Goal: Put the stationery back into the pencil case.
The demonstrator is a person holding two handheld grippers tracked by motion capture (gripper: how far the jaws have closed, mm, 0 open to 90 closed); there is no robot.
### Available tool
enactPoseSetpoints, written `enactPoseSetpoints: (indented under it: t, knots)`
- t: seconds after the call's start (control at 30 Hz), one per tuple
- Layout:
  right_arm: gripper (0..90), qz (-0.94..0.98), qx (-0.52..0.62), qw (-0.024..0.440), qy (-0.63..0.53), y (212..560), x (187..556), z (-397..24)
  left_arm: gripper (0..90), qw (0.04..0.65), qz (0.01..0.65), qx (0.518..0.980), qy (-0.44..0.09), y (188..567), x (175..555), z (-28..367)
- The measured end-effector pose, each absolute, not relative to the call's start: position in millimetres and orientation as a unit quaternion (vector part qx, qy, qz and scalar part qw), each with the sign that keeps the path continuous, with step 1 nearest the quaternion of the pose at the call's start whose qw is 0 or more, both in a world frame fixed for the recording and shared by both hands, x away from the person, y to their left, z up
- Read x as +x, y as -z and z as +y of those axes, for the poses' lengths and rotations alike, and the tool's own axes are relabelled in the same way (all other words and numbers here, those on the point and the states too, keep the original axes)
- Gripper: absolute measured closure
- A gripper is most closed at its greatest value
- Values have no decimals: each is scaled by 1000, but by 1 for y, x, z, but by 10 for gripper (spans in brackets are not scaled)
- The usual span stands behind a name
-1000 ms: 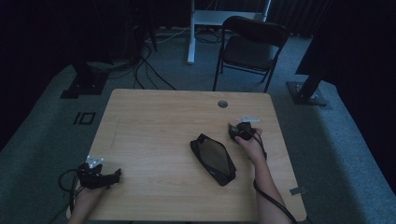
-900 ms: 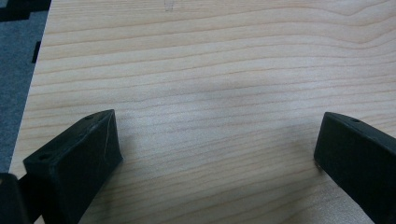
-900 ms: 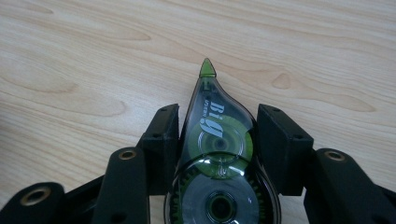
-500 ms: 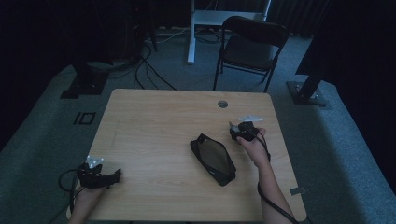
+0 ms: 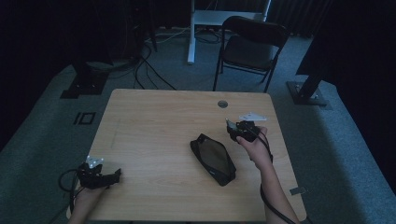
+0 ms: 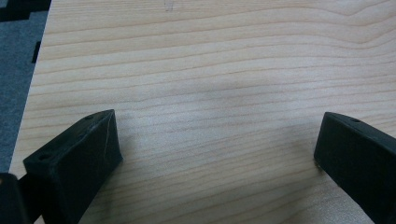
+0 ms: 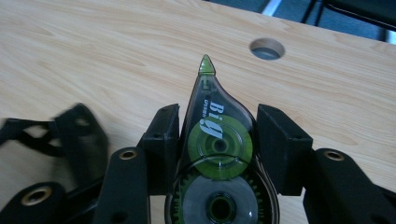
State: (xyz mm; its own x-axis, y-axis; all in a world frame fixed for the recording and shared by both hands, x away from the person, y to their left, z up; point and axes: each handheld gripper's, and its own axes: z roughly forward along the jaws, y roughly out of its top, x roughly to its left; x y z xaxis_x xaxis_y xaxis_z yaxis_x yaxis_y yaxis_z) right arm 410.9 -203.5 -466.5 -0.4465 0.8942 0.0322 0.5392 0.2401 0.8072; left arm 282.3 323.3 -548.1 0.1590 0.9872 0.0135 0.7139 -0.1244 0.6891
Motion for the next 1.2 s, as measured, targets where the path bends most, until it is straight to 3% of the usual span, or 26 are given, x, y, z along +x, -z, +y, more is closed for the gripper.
enactPoseSetpoints:
  t: [0.1,0.57,1.2]
  knots:
    - [507,749,480,207,-408,462,405,-202,5,278,600,708,-245,548,282,323]
    - [507,748,471,219,-413,445,373,-193,5,279,600,708,-245,548,282,323]
    - [508,764,450,189,-422,435,338,-164,6,279,601,708,-245,548,282,323]
